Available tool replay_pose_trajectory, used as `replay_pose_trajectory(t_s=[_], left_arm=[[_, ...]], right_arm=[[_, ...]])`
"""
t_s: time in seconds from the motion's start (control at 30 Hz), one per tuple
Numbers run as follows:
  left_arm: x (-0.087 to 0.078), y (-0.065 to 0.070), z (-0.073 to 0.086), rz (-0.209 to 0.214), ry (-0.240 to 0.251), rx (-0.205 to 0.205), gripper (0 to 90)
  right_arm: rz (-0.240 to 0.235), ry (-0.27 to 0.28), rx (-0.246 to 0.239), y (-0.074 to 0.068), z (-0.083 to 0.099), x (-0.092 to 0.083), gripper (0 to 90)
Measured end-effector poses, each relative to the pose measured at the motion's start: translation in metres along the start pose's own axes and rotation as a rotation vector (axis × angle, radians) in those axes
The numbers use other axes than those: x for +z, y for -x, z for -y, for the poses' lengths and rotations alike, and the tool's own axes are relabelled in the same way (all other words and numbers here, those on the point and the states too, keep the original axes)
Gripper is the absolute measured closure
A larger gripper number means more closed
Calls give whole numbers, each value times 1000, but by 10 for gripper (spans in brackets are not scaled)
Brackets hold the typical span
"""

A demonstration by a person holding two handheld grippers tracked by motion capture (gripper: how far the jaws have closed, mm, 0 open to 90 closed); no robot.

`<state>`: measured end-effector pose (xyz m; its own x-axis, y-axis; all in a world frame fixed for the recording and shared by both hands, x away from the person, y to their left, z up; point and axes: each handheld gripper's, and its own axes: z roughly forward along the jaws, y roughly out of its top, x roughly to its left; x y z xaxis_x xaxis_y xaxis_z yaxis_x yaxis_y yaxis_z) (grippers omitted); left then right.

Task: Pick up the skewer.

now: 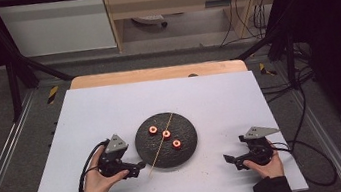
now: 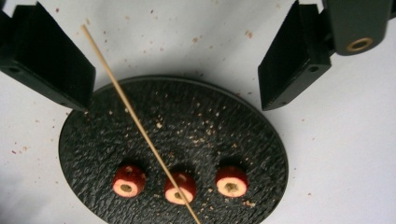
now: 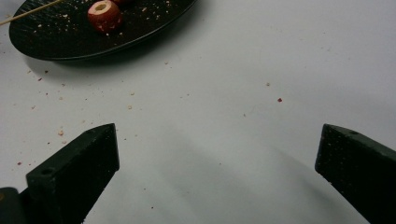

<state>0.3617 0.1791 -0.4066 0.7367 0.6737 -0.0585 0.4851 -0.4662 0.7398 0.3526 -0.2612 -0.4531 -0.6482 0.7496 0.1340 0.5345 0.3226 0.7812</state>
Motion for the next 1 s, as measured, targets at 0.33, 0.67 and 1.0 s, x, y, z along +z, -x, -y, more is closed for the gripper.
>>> replay_pose_trajectory(t_s=[0.33, 0.67, 1.0], left_arm=[[17, 10, -15, 3, -44, -12, 173], [33, 25, -27, -32, -84, -6, 295], [49, 37, -32, -89, -132, -26, 499]], right_arm=[[-2, -4, 1, 0, 0, 0, 6], [-4, -7, -4, 0, 0, 1, 6], [-8, -7, 1, -1, 0, 1, 6]])
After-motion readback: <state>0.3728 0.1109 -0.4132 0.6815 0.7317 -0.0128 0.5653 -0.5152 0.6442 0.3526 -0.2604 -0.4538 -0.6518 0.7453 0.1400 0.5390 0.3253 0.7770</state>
